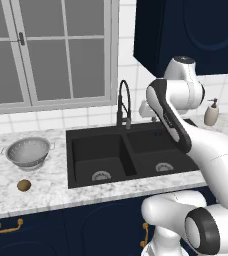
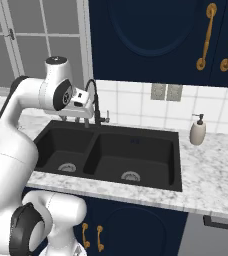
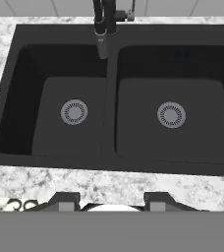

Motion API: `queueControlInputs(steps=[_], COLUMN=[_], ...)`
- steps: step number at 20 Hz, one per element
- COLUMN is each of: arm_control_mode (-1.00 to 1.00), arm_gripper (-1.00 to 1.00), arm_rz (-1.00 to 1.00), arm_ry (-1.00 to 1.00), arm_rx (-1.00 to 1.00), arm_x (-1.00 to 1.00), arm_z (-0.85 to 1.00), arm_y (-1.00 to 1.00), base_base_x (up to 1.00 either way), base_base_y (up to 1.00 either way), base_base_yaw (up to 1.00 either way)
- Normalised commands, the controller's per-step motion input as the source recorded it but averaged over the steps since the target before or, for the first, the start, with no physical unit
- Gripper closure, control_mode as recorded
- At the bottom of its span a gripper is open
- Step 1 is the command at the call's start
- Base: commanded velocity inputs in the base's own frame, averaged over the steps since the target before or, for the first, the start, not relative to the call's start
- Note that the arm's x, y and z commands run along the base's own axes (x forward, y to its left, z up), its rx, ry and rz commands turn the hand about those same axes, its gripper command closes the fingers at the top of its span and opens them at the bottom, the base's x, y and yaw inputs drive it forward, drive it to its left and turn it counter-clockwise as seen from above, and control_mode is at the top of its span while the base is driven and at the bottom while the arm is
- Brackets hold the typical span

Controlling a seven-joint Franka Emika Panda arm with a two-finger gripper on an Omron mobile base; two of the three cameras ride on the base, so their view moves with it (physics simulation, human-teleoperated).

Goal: Put the colander in the sink, put the kiwi in the colander, and turn on the sink faucet and pour water over the colander.

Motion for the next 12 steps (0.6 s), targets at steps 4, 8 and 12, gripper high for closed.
queueControlInputs(steps=[4,8,12], arm_control_mode=[-1.00,-1.00,-1.00], arm_gripper=[-1.00,-1.00,-1.00], arm_rz=[0.00,0.00,-0.01], arm_ry=[0.00,-0.01,-0.01], arm_rx=[0.00,0.00,0.06], arm_x=[-0.19,-0.32,-0.33], arm_z=[0.00,-0.03,-0.14], arm_y=[0.02,0.50,0.70], base_base_x=[0.00,0.00,0.00], base_base_y=[0.00,0.00,0.00], base_base_yaw=[0.00,0.00,0.00])
